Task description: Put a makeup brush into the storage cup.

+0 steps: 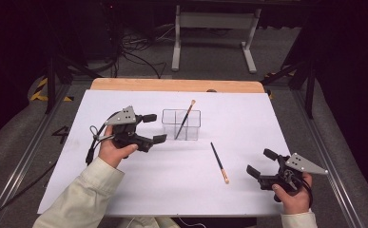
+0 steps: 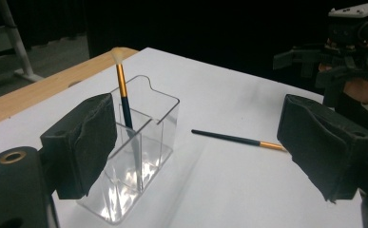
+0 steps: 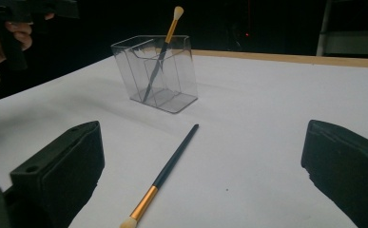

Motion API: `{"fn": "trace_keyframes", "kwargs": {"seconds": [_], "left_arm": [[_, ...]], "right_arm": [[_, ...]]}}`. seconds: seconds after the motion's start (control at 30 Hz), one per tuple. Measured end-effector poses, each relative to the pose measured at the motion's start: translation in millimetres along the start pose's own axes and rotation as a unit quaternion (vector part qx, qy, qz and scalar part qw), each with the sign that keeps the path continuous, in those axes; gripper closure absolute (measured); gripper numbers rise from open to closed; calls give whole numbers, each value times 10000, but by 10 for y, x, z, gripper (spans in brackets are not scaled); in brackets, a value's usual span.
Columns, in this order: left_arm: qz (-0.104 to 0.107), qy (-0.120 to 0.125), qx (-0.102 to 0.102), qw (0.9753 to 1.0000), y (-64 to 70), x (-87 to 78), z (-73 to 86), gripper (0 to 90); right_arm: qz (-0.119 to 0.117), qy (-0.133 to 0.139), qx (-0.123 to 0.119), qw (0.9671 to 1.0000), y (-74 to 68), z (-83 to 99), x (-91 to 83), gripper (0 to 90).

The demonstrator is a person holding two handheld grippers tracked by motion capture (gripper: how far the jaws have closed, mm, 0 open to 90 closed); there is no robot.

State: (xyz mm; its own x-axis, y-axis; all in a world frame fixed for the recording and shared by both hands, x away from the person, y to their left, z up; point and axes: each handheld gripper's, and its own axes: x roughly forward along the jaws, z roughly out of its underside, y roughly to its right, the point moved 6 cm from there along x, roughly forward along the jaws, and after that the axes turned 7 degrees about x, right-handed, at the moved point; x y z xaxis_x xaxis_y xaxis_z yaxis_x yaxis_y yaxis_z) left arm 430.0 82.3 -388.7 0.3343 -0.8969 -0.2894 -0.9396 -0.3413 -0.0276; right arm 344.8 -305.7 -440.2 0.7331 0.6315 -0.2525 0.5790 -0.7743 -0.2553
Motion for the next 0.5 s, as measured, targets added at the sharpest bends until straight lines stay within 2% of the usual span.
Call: {"fn": "trace_keyframes", "kwargs": {"seconds": [0.13,0.27,0.37,0.5], "left_arm": [[11,-106,45,9999,33,-39,27,137],[20,-114,16,9999,53,-67,41,135],[29,-120,-59,9999,79,-94,60,124],[37,-73,-140,9999,75,-169,108,119]], "right_arm": [[7,-109,-26,9999,-26,-32,6,12],[116,-281,-84,9995,-58,-60,30,26],[171,-447,-195,9987,-100,-89,63,49],[163,-476,-242,9984,-138,-137,96,73]]}}
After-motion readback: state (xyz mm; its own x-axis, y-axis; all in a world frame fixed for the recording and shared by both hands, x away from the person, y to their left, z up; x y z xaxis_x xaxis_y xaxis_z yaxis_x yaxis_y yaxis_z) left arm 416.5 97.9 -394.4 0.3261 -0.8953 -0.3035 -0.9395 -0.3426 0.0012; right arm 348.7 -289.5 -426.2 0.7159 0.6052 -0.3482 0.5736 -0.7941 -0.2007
